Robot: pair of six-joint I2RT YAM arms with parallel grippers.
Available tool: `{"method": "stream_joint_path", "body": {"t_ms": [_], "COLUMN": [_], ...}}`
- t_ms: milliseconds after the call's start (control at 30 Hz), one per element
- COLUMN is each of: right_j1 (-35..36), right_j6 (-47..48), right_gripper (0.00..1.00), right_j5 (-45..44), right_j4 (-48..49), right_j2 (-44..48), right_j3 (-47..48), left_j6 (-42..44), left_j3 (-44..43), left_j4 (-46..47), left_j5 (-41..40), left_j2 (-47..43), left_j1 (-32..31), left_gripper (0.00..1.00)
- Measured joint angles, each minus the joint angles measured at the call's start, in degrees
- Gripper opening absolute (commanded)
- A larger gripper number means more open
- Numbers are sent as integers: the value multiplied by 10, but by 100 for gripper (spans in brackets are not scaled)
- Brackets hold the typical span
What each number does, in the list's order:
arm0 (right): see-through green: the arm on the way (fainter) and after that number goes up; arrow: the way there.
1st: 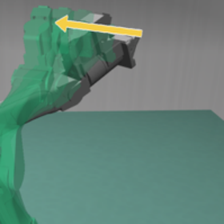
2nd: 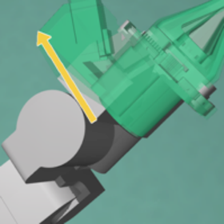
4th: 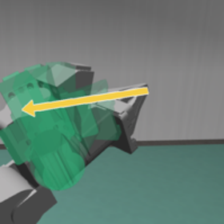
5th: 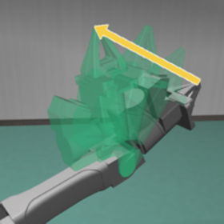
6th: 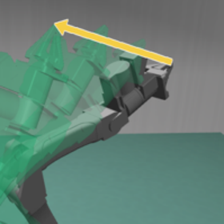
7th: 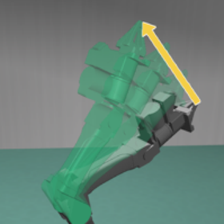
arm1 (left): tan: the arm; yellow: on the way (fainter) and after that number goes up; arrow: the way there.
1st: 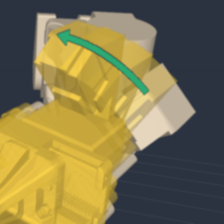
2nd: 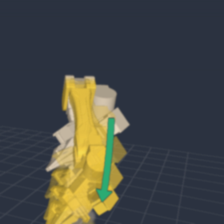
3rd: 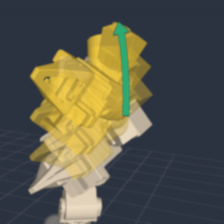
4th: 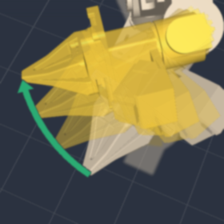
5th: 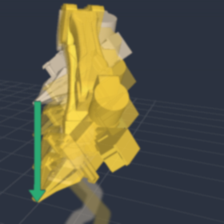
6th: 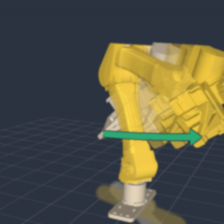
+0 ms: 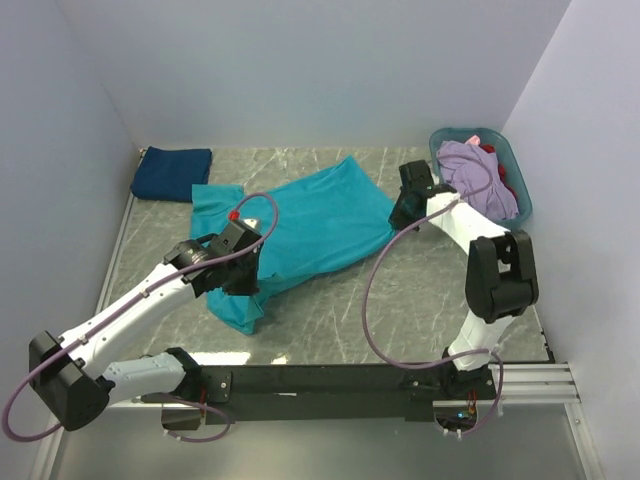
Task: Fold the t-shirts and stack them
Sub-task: Flatten the tshirt out
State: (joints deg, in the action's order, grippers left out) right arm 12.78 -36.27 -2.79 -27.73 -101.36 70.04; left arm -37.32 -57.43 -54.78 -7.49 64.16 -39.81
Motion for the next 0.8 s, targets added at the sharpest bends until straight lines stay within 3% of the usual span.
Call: {"method": "stream_joint_path", "body": {"t_ms": [133,333,467,500,567,700,800], "right_j1": [3,29,51,56,60,58,43], "right_j6": [52,105,122,125,127,125,105], "right_gripper": [12,16,31,41,50,52,47], "right_j5": [-24,-20,-17,-12,1,35,79], "right_j4": [-88,-176,-208,-209,-201,-122,-59], "right_j2": [-5,-188,-314,-332,-339,-278,-204], "right_j3": [113,418,562,568,548,394,271], "left_j6": [0,0,0,0,0,-4,-5], "left_j3": [5,33,41,41,41,41,41], "left_j4": [3,30,60,67,81,104,111], "left_j5": [16,21,21,20,17,3,-12], "left_j2": [-9,3,37,44,55,66,68], "left_j1": [0,0,1,3,8,24,37], "left_gripper": [1,1,1,1,1,1,1]}}
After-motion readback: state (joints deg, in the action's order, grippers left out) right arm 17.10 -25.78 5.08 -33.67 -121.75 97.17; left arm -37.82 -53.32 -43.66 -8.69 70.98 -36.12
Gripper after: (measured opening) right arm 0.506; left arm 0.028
